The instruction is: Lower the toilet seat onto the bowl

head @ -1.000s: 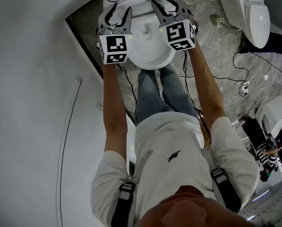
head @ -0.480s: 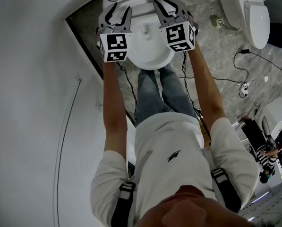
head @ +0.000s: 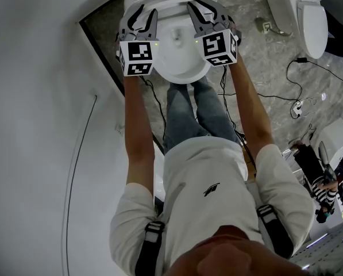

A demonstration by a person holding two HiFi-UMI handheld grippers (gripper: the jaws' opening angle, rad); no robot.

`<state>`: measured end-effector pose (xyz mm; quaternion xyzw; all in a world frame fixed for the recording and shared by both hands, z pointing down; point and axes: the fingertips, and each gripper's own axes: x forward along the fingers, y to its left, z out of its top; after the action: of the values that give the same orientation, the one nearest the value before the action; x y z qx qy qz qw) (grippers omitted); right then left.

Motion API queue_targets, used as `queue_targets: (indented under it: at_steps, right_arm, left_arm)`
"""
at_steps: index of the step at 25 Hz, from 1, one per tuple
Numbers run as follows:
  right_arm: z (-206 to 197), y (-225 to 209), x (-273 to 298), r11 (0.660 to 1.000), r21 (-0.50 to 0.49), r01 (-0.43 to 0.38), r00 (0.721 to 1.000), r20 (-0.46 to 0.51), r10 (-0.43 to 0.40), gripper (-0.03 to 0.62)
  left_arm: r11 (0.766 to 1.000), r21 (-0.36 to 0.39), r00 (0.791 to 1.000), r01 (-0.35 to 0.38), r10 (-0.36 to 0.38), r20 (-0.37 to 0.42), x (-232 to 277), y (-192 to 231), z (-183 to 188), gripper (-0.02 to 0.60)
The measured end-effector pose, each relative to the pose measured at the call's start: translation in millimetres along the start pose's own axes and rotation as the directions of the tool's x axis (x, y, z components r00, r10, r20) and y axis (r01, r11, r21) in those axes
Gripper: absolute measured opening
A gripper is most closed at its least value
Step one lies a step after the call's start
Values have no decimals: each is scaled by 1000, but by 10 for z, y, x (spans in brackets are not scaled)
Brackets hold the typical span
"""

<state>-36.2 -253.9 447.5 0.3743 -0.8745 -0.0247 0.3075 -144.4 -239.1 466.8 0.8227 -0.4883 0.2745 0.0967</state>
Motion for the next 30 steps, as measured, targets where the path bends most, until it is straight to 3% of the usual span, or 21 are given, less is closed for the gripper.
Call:
queue_targets:
  at_steps: [30]
  right_arm:
    - [-140,254,-465,1000,6,12,1000,-3,-12,81]
  left_arm:
    - [1000,3,1000,1,-1,7,-368,-397,-109,140]
